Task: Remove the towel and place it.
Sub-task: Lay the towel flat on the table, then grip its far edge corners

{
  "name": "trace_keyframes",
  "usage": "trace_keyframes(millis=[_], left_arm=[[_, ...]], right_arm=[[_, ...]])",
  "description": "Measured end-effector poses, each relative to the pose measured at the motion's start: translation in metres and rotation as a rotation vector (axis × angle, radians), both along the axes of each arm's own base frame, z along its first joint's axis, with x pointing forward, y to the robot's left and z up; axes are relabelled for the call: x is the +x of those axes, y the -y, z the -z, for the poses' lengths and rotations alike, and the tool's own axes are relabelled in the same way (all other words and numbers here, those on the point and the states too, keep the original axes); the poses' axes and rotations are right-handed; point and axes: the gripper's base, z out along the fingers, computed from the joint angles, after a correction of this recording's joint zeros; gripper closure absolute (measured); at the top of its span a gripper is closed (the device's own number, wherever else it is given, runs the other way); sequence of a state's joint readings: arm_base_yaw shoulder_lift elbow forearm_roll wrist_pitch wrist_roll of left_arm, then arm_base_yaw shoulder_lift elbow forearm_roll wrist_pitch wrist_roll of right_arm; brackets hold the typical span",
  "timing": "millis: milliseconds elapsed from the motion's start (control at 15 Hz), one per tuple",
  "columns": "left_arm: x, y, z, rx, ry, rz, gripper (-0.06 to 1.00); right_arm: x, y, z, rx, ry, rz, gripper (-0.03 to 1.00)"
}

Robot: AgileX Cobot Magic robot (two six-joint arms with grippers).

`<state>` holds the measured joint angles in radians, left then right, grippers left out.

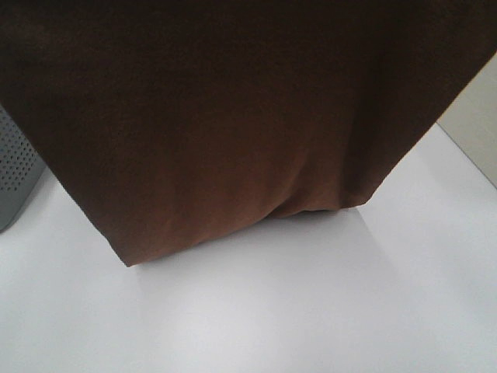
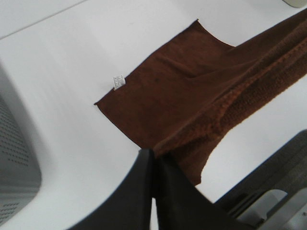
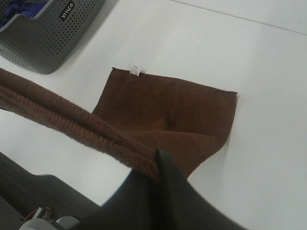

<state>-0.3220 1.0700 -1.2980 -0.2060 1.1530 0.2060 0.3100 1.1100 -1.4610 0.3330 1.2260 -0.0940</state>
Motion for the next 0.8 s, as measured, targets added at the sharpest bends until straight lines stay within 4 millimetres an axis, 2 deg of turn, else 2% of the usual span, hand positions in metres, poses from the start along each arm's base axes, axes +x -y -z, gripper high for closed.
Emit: trace_keyframes(millis=[267,467,600,800], left_arm=[[-0.004,0.008,0.028,-0.043,-0.107,0.092,0.94],[-0.008,0.013,0.063,-0.067,-0.242,0.127,0.94],[-0.013,0.015,0.085,-0.070,-0.315,0.153,0.94],[-0.020,0.014,0.115,-0.053,-0.405,0.193,0.94]], right_arm=[[-0.025,0.012,0.018,-0.027,-0.015,0.021,0.96],[-0.044,0.018,0.037,-0.038,-0.041,0.022,0.96],[-0.053,0.020,0.060,-0.055,-0.096,0.021,0.96],[-0.054,0.020,0.098,-0.088,-0.219,0.018,0.96]])
